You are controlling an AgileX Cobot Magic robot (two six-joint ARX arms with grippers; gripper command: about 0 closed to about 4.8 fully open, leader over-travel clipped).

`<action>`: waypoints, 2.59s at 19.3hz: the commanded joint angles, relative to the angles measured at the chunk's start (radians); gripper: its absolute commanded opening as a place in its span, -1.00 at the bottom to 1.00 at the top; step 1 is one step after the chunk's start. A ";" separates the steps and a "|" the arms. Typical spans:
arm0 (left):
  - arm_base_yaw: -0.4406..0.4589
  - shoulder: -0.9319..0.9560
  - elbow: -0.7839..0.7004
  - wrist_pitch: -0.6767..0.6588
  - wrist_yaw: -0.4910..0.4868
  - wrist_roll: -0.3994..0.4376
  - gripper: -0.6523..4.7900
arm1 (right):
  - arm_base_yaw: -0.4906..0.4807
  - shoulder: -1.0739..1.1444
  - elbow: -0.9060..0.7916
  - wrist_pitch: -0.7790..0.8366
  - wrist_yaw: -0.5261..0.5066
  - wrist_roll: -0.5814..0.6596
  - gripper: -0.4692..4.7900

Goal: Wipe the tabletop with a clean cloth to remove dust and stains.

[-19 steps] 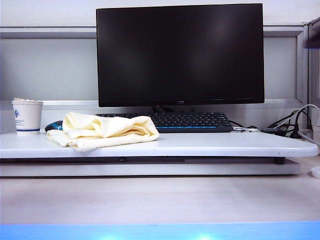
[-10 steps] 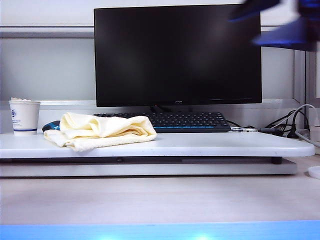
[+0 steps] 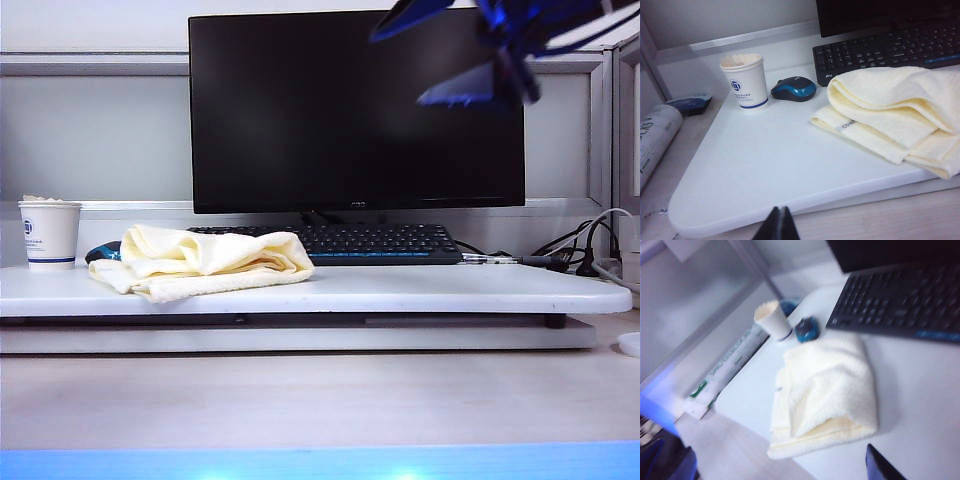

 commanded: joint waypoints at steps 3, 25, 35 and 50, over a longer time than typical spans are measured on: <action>0.002 0.000 -0.002 0.000 0.031 0.005 -0.78 | 0.012 0.115 0.073 0.011 -0.033 0.026 0.99; 0.001 0.000 0.000 -0.004 0.280 0.037 -0.78 | 0.227 0.812 0.706 -0.280 0.166 -0.011 0.95; 0.001 0.000 0.000 -0.004 0.279 0.018 -0.78 | 0.261 0.879 0.718 -0.412 0.336 -0.024 -0.83; 0.001 0.000 0.000 0.003 0.276 -0.008 -0.78 | 0.241 0.858 0.594 -0.705 0.497 0.005 -0.83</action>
